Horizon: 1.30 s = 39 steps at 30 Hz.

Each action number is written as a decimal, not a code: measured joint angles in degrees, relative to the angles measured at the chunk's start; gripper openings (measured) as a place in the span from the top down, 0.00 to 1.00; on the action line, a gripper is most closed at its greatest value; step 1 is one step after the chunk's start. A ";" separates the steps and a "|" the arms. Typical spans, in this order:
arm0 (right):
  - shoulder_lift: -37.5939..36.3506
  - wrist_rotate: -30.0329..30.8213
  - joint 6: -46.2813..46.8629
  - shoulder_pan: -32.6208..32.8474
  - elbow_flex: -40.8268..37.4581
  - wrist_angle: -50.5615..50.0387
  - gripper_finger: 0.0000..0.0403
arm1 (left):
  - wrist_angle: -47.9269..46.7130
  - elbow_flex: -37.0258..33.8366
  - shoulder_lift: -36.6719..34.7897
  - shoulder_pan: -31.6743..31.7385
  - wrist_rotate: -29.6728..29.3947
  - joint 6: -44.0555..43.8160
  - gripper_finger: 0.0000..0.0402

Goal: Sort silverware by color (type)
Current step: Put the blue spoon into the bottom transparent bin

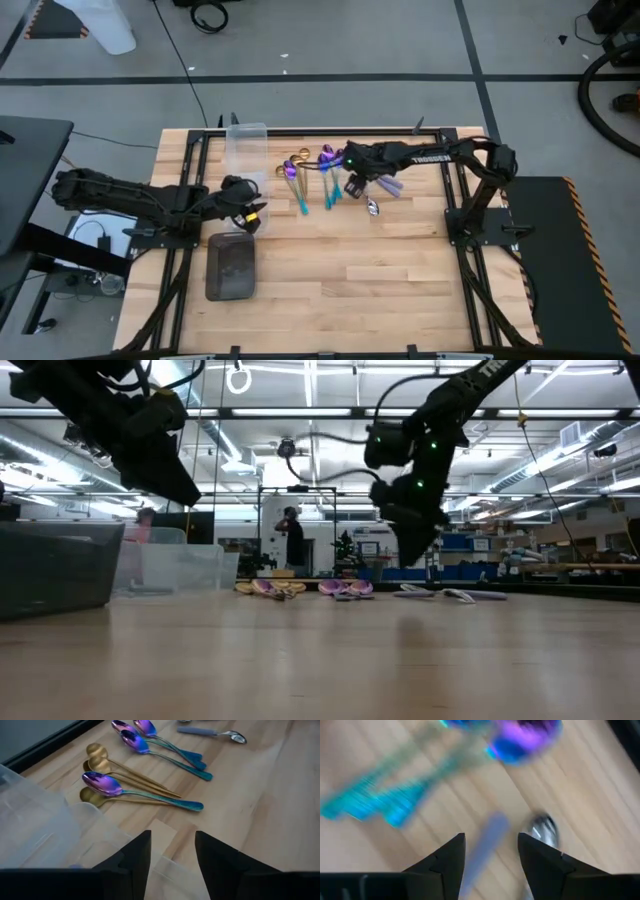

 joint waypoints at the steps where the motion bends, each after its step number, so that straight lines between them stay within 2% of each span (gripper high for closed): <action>1: -0.01 -0.11 0.52 -0.59 0.00 -2.40 0.53 | 0.01 0.00 0.00 -0.20 -0.02 0.33 0.60; 5: 0.06 -3.72 3.55 -1.39 -0.01 -6.89 0.56 | 0.04 0.00 0.00 -0.48 0.02 0.56 0.60; 13: 0.16 -0.93 8.09 3.33 -2.41 -3.02 0.59 | 0.35 0.00 0.00 -0.48 0.02 1.43 0.60; 17: 0.16 -1.62 9.43 3.88 -5.30 2.18 0.59 | 1.18 0.00 0.04 -0.46 0.02 1.20 0.60; 21: 0.16 1.87 10.39 4.76 -8.77 4.27 0.59 | 2.24 0.02 0.04 -0.46 0.44 1.16 0.60; 28: 0.03 2.84 10.48 5.41 -12.91 12.54 0.61 | 2.29 0.02 0.04 -0.44 0.48 1.54 0.60; 31: -0.11 1.44 11.37 5.41 -13.51 12.97 0.66 | 2.28 0.02 0.04 -0.46 0.49 1.54 0.60; 37: -0.15 -0.78 11.48 5.57 -13.60 13.93 0.85 | 2.24 0.02 0.04 -0.46 0.68 2.09 0.60; 39: -0.32 -1.03 11.25 5.55 -13.66 14.10 0.87 | 2.23 0.02 0.04 -0.44 0.69 2.95 0.60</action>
